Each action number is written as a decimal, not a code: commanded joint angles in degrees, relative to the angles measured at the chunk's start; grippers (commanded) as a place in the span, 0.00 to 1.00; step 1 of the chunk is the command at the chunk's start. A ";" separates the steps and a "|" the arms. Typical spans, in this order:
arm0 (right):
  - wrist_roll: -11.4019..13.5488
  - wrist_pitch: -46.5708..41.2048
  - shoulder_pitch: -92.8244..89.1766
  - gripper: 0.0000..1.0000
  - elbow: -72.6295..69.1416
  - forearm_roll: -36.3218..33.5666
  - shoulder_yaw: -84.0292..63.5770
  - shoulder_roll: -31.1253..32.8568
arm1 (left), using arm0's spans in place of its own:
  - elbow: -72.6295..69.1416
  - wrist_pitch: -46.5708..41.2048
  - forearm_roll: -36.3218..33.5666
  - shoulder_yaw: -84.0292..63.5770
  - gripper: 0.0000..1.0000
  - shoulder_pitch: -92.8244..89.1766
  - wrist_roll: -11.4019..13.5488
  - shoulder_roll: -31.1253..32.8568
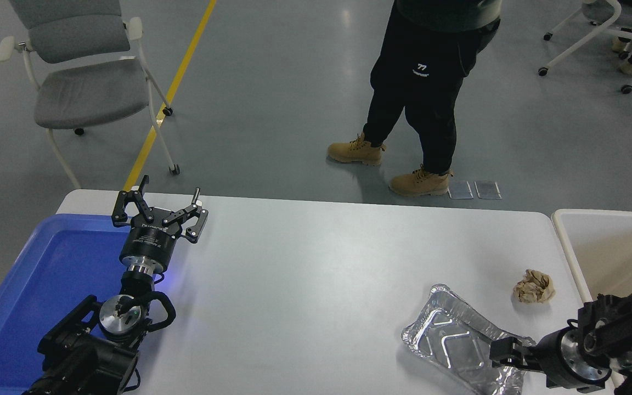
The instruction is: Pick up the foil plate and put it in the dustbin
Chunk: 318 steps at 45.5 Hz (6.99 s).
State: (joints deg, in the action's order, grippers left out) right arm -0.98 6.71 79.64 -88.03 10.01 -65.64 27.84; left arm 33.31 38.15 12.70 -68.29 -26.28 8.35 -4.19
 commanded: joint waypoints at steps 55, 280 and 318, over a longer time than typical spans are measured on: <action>-3.32 5.34 -2.75 0.00 0.50 0.80 -0.28 -0.86 | 0.00 0.00 0.05 0.00 0.99 0.00 0.00 -0.03; -0.78 -11.54 -11.01 1.00 21.07 11.60 50.34 45.37 | 0.00 0.00 -0.04 0.00 0.99 0.00 0.00 -0.03; 1.07 -11.01 -2.12 1.00 16.66 15.66 42.34 48.10 | 0.00 0.00 -0.04 0.00 0.99 0.00 -0.09 -0.03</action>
State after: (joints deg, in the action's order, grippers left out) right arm 0.11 -4.97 76.07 -71.59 25.79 -22.56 75.45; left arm 33.31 38.16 12.66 -68.29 -26.28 8.28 -4.19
